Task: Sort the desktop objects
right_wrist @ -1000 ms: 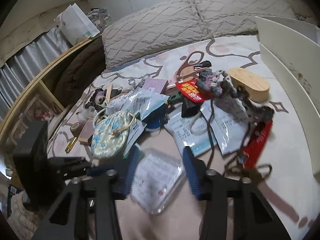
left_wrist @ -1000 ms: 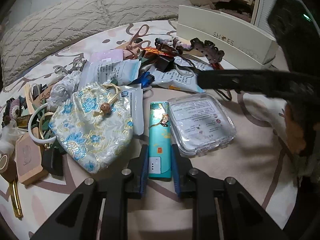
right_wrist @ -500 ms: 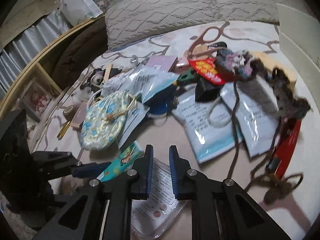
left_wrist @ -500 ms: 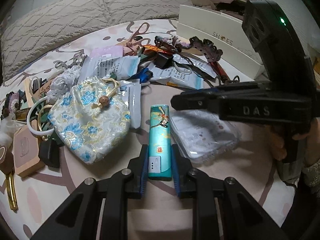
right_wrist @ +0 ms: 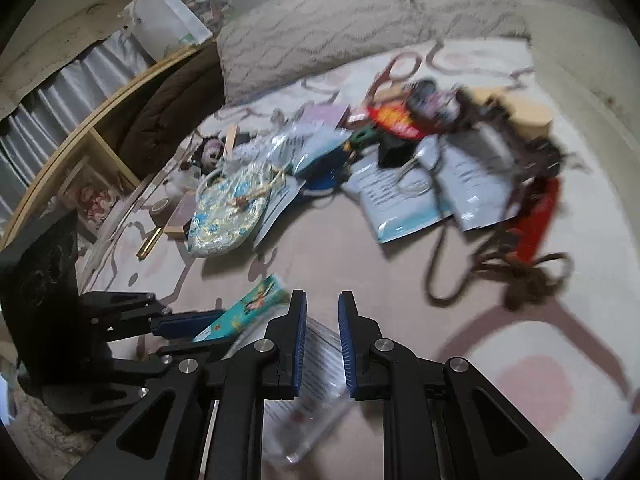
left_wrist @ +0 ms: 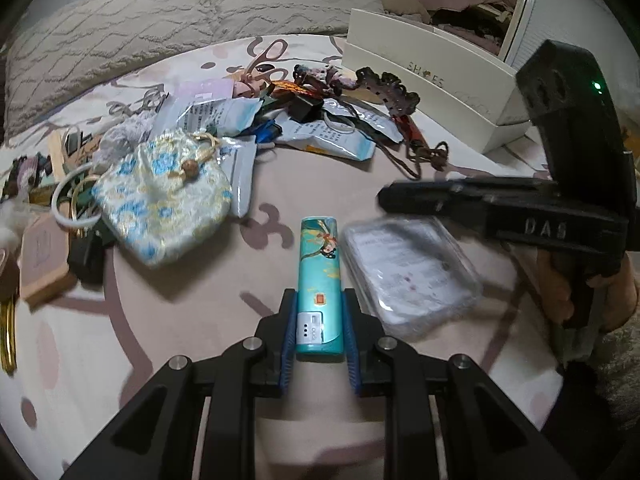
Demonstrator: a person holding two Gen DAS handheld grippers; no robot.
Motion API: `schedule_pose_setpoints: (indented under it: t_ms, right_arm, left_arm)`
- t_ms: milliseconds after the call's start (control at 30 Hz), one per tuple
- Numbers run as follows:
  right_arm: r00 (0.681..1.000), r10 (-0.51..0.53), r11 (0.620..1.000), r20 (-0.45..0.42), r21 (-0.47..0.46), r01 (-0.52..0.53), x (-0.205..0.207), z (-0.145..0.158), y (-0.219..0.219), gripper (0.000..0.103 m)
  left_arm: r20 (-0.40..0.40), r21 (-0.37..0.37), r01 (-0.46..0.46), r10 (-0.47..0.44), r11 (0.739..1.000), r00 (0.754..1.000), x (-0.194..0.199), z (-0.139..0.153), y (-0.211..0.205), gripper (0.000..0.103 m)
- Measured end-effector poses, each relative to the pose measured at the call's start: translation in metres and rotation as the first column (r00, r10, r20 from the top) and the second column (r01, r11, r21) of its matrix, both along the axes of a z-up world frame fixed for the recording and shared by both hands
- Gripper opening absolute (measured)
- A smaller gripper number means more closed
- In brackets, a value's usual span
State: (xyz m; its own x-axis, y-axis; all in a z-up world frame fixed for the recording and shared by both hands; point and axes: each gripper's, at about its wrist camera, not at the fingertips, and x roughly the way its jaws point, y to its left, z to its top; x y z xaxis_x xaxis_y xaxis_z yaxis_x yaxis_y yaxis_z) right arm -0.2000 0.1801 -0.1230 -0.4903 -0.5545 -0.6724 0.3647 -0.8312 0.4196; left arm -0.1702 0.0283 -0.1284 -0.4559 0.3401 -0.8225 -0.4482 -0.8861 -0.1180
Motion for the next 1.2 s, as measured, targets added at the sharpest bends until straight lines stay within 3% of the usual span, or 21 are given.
schedule_pose_setpoints:
  t_ms: [200,367,500,700,933,1200]
  right_arm:
    - [1.000,-0.027,1.000,0.001,-0.002,0.027,-0.005,0.002,0.015,0.017]
    - [0.999,-0.013,0.999,0.029,0.040,0.012,-0.005,-0.007,0.009,0.017]
    - [0.999,-0.031,0.998,0.027,0.059,0.030,-0.004,-0.007,0.013,0.017]
    - [0.999,-0.043,0.996,0.021,0.085,0.041,-0.007,-0.006,0.015,0.017]
    - [1.000,-0.014,0.985,-0.010,0.172,0.015,0.001,0.000,0.012,0.017]
    - [0.998,-0.059,0.992,0.030,0.111,0.056,0.006,-0.004,0.046,0.017]
  left_arm:
    - [-0.067,-0.041,-0.064,0.062,0.997,0.996,0.020,0.007,0.004,0.022]
    - [-0.075,-0.043,-0.113,0.110,0.993,0.991,0.040,0.002,0.002,0.022]
    - [-0.073,-0.008,-0.146,0.145,0.989,0.987,0.049,0.001,0.004,0.022]
    - [-0.008,0.115,-0.203,0.205,0.972,0.979,0.051,-0.001,0.006,0.022]
    - [-0.027,0.108,-0.256,0.260,0.961,0.965,0.045,-0.003,0.021,0.022]
    - [-0.053,0.096,-0.244,0.249,0.965,0.967,0.030,-0.001,0.036,0.022]
